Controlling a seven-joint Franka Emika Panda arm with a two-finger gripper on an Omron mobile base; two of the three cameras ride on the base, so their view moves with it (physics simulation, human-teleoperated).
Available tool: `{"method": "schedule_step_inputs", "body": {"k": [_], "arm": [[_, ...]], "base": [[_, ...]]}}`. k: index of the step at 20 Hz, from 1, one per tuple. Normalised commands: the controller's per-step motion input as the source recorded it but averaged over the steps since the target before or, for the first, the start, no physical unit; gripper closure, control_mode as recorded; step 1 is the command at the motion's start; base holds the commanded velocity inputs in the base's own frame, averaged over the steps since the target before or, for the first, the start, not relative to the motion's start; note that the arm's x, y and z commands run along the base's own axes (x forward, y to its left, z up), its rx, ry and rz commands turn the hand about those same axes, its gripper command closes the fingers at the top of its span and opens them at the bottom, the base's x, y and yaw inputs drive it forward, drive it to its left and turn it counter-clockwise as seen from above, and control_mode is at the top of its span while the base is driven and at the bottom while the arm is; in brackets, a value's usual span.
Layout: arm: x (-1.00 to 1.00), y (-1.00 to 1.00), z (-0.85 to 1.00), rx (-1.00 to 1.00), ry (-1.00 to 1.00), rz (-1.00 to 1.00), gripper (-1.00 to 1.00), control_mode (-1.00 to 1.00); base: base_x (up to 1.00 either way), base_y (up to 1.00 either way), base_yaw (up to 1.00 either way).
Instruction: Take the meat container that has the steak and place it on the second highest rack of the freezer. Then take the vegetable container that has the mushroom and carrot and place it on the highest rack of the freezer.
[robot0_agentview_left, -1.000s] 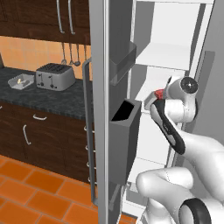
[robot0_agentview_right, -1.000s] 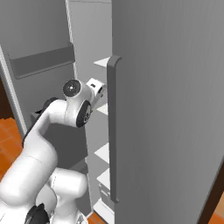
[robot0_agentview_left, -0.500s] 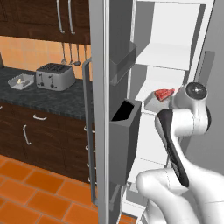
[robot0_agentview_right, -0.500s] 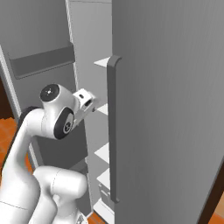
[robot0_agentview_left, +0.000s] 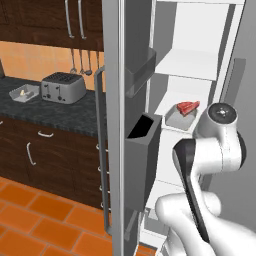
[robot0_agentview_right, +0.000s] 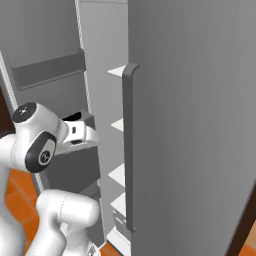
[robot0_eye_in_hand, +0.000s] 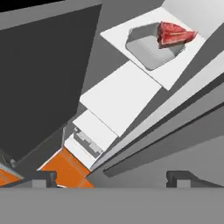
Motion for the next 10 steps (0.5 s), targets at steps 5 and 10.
{"method": "schedule_step_inputs", "body": {"k": [5,10], "arm": [[-0.50,-0.05,0.11,0.42,0.15,-0.26,-1.00,-1.00],[-0.53,0.04,-0.09,0.17,0.00,-0.03,-1.00,-1.00]], "base": [[0.00,0.00,0.00],[0.00,0.00,0.00]]}}
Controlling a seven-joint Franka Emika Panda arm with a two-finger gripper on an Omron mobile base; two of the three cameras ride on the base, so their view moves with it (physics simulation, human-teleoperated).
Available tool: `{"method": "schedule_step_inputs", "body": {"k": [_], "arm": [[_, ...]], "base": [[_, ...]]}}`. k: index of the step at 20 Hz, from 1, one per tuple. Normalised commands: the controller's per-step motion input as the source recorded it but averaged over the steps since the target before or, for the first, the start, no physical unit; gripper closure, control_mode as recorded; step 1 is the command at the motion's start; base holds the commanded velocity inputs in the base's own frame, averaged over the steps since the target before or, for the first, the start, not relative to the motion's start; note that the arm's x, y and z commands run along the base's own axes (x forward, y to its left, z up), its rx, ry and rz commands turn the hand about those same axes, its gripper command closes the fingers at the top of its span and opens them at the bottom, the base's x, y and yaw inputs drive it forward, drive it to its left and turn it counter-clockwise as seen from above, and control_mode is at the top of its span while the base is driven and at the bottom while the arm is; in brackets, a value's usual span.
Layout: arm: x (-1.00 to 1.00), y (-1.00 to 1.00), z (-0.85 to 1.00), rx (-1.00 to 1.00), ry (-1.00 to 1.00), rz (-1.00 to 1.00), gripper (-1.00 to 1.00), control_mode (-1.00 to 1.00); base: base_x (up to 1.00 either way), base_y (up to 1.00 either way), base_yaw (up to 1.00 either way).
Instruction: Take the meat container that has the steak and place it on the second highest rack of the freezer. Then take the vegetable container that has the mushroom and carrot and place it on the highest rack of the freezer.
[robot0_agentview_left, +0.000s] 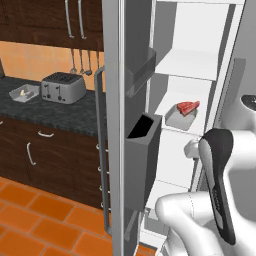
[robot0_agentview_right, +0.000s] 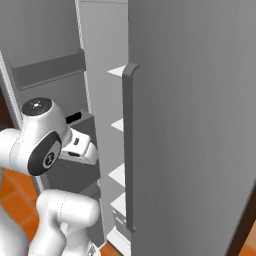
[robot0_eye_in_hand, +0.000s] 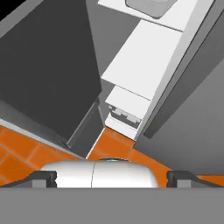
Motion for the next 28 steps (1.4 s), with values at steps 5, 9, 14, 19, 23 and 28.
{"method": "schedule_step_inputs", "body": {"k": [5,9,14,19,23,28], "arm": [[-0.28,0.07,-0.07,-0.15,-0.10,0.00,-1.00,-1.00],[0.00,0.00,0.00,-0.01,0.00,0.00,-1.00,-1.00],[-0.05,0.00,0.00,0.00,0.00,0.00,-1.00,1.00],[0.00,0.00,0.00,0.00,0.00,0.00,-1.00,1.00],[0.00,0.00,0.00,0.00,0.00,0.00,-1.00,1.00],[0.00,0.00,0.00,0.00,0.00,0.00,-1.00,1.00]], "base": [[0.00,0.00,0.00],[0.00,0.00,0.00],[-0.13,0.00,0.00],[-0.85,0.01,0.14],[-0.76,0.03,0.66],[-0.59,0.22,0.75]]}}
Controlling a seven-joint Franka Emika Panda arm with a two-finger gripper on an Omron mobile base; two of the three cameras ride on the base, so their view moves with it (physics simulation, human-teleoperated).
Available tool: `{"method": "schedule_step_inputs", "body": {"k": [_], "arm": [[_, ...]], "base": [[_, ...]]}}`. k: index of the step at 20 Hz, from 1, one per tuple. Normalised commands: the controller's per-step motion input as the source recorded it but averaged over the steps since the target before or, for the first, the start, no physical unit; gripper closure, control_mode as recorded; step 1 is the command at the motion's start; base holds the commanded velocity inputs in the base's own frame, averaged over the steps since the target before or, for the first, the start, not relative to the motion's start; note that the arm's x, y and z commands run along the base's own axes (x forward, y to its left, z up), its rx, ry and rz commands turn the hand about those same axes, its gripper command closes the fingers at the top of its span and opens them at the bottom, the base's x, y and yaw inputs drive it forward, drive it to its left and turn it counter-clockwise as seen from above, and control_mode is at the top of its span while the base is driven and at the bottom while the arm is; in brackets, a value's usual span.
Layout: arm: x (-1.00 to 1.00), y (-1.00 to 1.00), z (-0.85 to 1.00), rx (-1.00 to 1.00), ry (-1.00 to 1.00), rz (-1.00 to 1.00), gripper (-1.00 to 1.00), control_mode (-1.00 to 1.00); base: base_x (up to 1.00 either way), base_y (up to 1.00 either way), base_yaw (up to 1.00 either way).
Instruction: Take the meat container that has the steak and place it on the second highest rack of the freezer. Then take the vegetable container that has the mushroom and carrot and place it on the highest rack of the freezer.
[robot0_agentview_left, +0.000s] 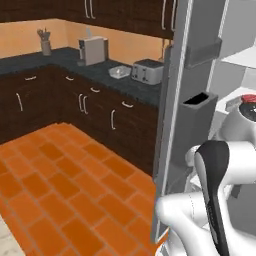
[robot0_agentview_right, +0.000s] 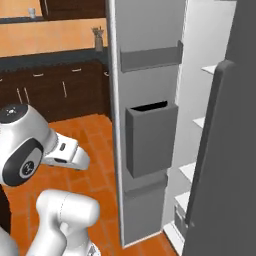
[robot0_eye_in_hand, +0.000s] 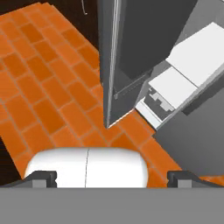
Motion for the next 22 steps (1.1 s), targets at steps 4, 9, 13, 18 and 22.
{"method": "schedule_step_inputs", "body": {"k": [4,9,13,18,22], "arm": [[0.00,0.00,0.00,0.00,0.00,0.00,-1.00,1.00],[0.00,0.00,0.00,0.00,0.00,0.00,-1.00,1.00],[0.00,0.00,0.00,0.00,0.00,0.00,-1.00,1.00],[0.00,0.00,0.00,0.00,0.00,0.00,-1.00,1.00],[0.00,0.00,0.00,0.00,0.00,0.00,-1.00,1.00]], "base": [[-0.15,0.77,0.81],[0.12,0.73,0.69],[0.94,0.57,0.38],[1.00,0.38,0.05],[1.00,0.50,-0.11]]}}
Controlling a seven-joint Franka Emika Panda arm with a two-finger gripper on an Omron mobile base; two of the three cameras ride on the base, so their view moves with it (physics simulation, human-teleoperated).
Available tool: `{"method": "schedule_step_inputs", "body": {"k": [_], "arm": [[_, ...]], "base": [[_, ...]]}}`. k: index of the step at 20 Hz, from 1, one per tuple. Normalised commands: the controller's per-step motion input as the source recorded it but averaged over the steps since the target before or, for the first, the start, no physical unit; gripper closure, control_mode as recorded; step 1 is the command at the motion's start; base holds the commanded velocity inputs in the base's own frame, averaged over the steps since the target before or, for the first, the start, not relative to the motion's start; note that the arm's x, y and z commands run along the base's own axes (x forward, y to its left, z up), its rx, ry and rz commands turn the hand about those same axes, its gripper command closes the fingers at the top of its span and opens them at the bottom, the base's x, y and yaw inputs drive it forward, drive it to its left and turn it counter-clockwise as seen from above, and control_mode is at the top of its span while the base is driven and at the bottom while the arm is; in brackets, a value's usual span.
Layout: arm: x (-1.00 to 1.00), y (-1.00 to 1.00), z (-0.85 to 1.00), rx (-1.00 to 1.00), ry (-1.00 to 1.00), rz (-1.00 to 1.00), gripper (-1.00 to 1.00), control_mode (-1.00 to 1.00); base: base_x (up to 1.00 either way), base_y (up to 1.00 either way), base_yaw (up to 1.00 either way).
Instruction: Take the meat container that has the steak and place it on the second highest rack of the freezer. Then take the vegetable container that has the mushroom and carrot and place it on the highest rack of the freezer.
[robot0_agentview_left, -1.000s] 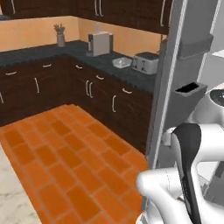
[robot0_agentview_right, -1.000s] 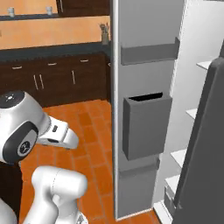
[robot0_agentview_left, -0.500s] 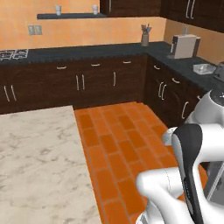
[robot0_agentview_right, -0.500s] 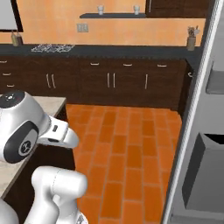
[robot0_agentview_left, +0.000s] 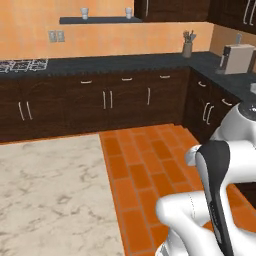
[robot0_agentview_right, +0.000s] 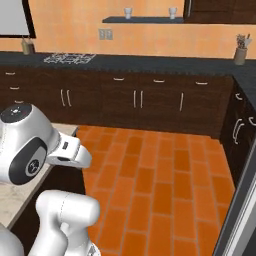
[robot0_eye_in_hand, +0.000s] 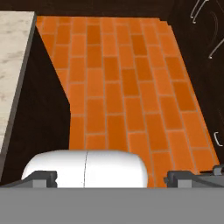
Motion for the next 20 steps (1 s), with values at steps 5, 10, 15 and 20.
{"method": "schedule_step_inputs", "body": {"k": [5,10,15,20], "arm": [[0.00,0.00,0.00,0.00,0.00,0.00,-1.00,1.00],[0.00,0.00,0.00,0.00,0.00,0.00,-1.00,1.00],[0.00,0.00,0.00,0.00,0.00,0.00,-1.00,1.00],[0.00,0.00,0.00,0.00,0.00,0.00,-1.00,1.00]], "base": [[1.00,0.28,-0.36],[1.00,0.27,-0.44],[1.00,0.32,-0.31],[1.00,0.75,-0.13]]}}
